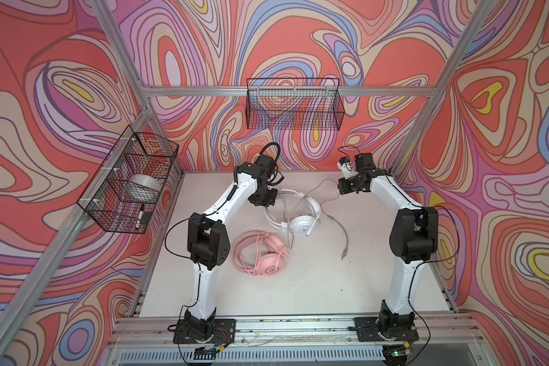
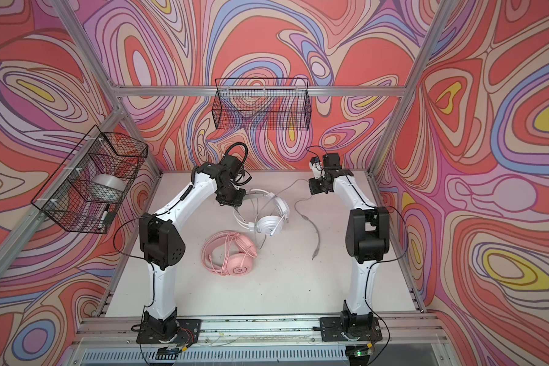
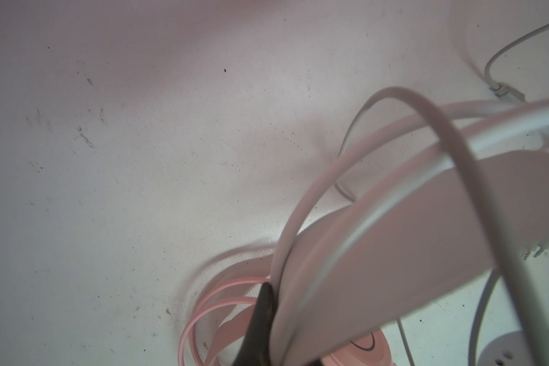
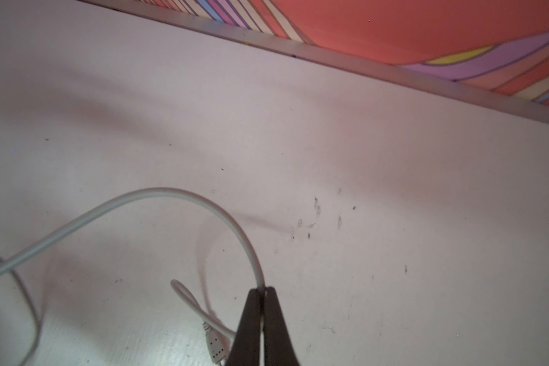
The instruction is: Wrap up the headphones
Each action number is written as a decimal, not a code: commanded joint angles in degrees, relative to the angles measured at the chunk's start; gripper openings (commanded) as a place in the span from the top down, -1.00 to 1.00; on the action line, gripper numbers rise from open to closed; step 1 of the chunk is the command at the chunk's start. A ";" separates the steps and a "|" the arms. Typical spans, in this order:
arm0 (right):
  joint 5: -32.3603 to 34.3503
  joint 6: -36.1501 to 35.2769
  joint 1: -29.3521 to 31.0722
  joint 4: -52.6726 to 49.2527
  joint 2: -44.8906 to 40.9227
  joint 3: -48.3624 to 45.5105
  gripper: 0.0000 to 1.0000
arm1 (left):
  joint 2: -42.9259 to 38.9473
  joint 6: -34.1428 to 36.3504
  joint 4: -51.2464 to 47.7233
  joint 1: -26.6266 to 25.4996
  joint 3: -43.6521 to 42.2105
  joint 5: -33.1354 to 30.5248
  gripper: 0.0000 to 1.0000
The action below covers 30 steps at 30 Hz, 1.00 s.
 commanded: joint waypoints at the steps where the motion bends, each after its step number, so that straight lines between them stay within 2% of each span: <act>1: 5.38 2.59 -1.19 -1.18 1.92 1.03 1.00 | -3.35 0.68 -0.49 -0.34 1.68 3.10 1.00; 9: 10.21 5.63 -3.71 -4.14 8.58 4.32 1.00 | -3.40 1.12 -1.45 -0.61 2.83 3.25 1.00; 14: 7.40 6.24 -3.76 -3.26 6.59 3.24 1.00 | -3.40 0.79 -1.61 -0.69 3.01 2.61 1.00; 18: 3.26 6.99 -3.70 -1.79 0.37 0.30 0.58 | -2.75 -0.10 -1.89 -0.61 3.27 1.96 1.00; 23: 0.35 7.99 -3.71 -1.90 -8.34 -2.19 0.36 | -1.65 -0.70 -2.68 -0.74 4.23 1.51 1.00; 26: -5.85 9.09 -3.67 -2.26 -13.54 -2.94 0.31 | -1.26 -1.12 -2.95 -0.77 4.67 1.27 1.00; 30: -20.27 14.37 -3.25 -0.79 -19.76 -4.22 0.29 | -0.90 -1.92 -3.06 -0.78 4.77 0.41 1.00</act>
